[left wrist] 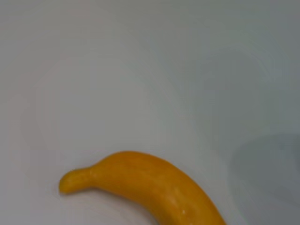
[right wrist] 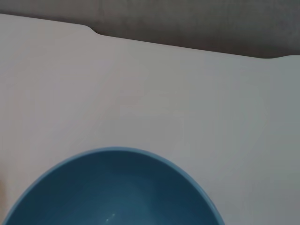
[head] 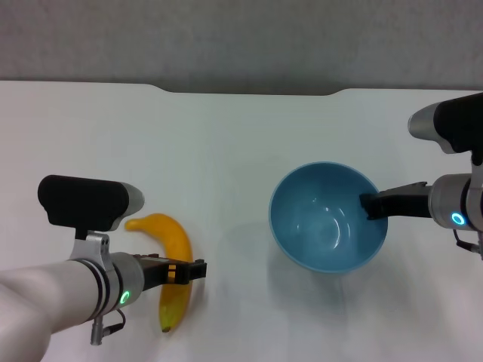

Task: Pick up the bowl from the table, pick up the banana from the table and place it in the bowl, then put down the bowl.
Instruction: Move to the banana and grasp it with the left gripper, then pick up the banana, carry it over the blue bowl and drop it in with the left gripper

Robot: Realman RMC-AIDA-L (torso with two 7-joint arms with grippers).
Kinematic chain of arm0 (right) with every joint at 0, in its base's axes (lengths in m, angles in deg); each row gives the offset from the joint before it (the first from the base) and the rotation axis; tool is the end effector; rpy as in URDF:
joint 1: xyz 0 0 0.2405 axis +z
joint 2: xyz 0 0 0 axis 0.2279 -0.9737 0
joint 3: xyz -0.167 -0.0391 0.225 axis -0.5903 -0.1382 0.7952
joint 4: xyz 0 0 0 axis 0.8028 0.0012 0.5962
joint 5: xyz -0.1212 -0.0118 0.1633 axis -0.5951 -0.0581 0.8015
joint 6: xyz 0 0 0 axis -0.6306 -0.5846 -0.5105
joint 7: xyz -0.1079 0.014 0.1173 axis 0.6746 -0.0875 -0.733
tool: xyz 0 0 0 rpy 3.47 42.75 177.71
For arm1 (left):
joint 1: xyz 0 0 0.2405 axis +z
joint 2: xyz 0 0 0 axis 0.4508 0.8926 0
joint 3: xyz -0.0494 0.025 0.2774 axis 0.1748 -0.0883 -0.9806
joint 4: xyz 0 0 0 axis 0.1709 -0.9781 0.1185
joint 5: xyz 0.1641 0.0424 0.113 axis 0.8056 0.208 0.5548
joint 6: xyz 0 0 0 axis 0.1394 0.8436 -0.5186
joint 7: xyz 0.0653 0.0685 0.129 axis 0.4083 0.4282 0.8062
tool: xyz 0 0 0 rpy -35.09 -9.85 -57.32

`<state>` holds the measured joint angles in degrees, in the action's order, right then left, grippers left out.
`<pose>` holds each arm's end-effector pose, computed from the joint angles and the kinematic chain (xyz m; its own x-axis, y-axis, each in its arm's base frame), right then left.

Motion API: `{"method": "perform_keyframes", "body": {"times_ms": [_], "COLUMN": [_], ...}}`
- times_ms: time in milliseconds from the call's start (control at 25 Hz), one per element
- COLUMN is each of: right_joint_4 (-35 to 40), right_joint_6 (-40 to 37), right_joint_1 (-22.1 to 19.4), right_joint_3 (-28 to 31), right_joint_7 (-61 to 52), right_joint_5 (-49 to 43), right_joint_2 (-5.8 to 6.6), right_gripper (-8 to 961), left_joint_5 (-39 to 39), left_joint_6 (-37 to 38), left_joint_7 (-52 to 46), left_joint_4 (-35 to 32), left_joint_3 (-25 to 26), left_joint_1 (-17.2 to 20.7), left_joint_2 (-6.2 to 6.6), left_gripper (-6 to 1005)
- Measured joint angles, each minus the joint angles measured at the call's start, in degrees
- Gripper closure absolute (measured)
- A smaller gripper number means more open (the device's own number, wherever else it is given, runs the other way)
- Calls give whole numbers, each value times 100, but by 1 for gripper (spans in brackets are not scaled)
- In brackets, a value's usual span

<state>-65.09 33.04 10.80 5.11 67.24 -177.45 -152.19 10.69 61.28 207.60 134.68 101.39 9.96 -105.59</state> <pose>0.2510 0.3992 -0.0436 0.6634 -0.6755 -0.3218 -0.7005 -0.4095 -0.5844 -0.2666 0.3426 -0.1101 0.5461 0.7430 0.3869 0.7764 -0.2754 -0.5669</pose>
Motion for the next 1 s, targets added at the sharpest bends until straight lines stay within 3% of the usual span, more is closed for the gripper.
{"method": "perform_keyframes", "body": {"times_ms": [400, 640, 1000], "right_joint_4": [-2, 1, 1], "right_joint_6": [0, 0, 4], "right_joint_1": [-3, -1, -10], "right_joint_3": [0, 0, 0], "right_joint_7": [0, 0, 0], "right_joint_5": [-9, -9, -2], "right_joint_2": [0, 0, 6], "right_gripper": [920, 919, 919], "left_joint_5": [-43, -28, -30], "left_joint_6": [-9, -19, -54], "left_joint_7": [38, 39, 39], "left_joint_4": [-100, -247, -383], "left_joint_3": [3, 13, 31], "left_joint_1": [-48, -113, -148], "left_joint_2": [13, 13, 7], "left_gripper": [120, 299, 455]}}
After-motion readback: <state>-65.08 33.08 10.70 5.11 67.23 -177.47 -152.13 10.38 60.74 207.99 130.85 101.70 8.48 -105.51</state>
